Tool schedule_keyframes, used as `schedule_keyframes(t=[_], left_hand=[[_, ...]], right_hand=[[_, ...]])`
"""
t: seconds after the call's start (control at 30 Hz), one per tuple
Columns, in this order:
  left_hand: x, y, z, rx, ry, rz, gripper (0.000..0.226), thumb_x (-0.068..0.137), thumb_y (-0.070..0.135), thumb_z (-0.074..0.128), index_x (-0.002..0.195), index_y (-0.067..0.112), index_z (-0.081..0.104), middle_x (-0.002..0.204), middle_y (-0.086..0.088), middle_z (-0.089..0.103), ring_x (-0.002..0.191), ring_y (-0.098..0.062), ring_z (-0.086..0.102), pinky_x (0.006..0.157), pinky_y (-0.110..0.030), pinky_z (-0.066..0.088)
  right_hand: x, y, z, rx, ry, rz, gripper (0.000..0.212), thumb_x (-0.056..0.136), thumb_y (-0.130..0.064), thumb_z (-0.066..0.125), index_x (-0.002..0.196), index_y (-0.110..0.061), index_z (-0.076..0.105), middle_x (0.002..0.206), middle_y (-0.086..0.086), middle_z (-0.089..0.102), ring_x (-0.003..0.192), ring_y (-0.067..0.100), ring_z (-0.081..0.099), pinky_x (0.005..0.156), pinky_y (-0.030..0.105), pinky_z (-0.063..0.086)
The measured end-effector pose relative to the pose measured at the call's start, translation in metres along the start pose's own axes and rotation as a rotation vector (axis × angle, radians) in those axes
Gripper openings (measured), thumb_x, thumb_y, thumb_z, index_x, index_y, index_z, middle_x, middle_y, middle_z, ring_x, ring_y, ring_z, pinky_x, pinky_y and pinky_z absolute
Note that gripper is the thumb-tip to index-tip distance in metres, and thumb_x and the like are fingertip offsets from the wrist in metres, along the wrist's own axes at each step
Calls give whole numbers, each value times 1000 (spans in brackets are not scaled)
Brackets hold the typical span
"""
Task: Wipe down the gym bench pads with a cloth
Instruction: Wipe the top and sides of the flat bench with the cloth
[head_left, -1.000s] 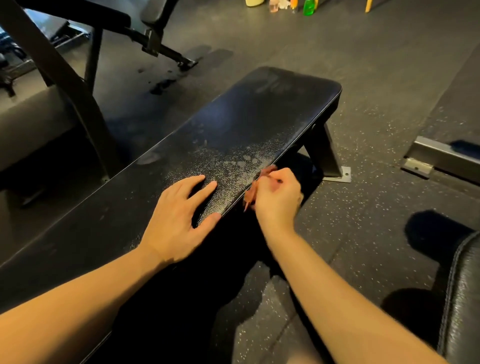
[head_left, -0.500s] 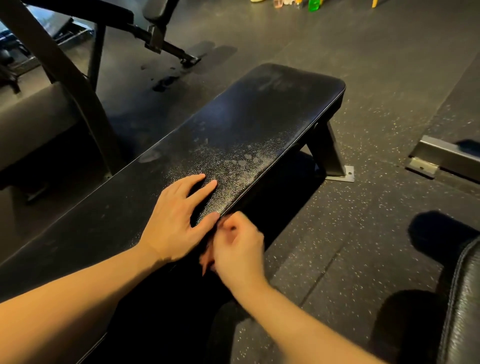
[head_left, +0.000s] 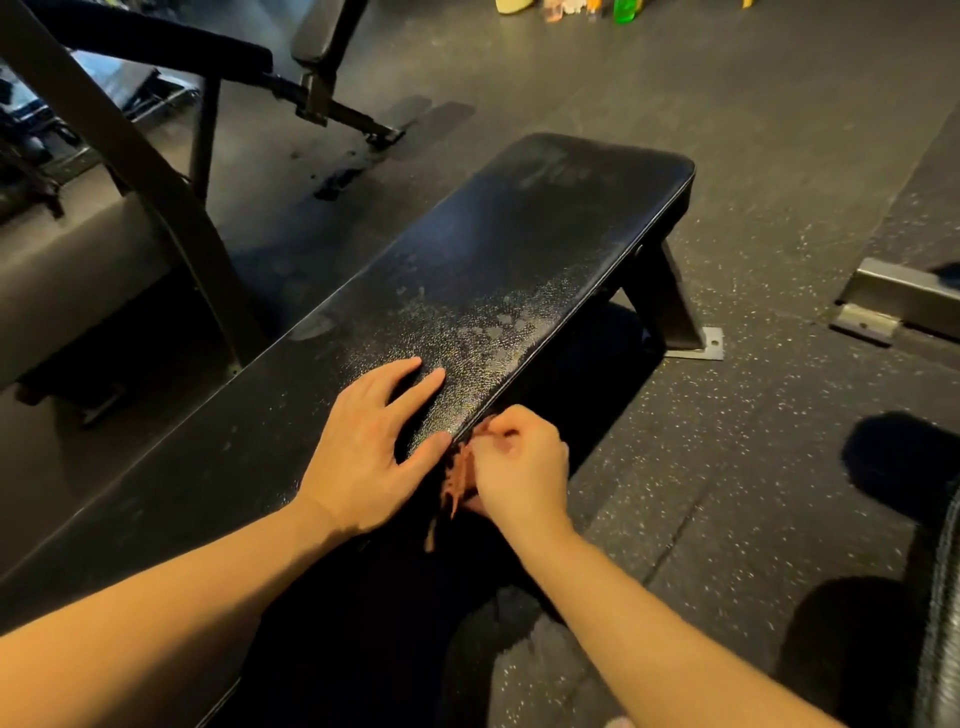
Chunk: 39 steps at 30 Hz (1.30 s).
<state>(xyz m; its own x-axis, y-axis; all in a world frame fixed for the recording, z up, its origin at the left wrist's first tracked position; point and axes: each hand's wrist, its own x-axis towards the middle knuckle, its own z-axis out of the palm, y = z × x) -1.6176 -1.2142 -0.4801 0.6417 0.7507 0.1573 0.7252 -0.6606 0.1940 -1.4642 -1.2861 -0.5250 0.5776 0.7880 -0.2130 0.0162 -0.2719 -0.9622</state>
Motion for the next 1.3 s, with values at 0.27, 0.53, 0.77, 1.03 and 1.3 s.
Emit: schedule_keyframes(t=[0.27, 0.53, 0.77, 1.03, 1.3], left_hand=[[0, -1, -1, -4, -16, -2, 63, 95, 58, 48, 153, 31, 45, 157, 2, 40, 146, -19, 36, 120, -43, 27], [0, -2, -1, 5, -28, -11, 64, 95, 58, 48, 154, 34, 42, 159, 4, 38, 147, -19, 34, 120, -47, 28], [5, 9, -10, 81, -82, -24, 69, 94, 63, 43, 153, 27, 44, 157, -1, 41, 145, -22, 36, 120, -45, 30], [105, 45, 9, 55, -85, 64, 70, 92, 60, 50, 152, 23, 47, 154, -1, 46, 142, -22, 40, 119, -43, 31], [115, 49, 29, -10, 3, 48, 62, 94, 49, 48, 151, 24, 50, 155, -2, 45, 144, -22, 39, 120, -43, 29]], right_hand=[[-41, -3, 6, -35, -181, -155, 3, 75, -21, 56, 74, -18, 56, 59, -1, 59, 61, 22, 57, 64, 37, 50], [22, -9, -12, 26, 196, -72, 13, 88, -10, 56, 81, -20, 56, 69, -7, 62, 69, 9, 58, 67, 15, 44], [24, -16, -22, 55, 90, 2, 5, 83, -14, 62, 81, -18, 61, 71, -4, 64, 79, 25, 64, 68, 29, 47], [123, -34, -74, 5, 317, -46, 11, 87, -5, 56, 80, -14, 59, 66, -2, 60, 65, 6, 61, 72, 31, 54], [96, -15, -47, -80, 141, 37, 12, 81, -11, 60, 74, -20, 62, 72, 0, 69, 82, 31, 65, 77, 38, 53]])
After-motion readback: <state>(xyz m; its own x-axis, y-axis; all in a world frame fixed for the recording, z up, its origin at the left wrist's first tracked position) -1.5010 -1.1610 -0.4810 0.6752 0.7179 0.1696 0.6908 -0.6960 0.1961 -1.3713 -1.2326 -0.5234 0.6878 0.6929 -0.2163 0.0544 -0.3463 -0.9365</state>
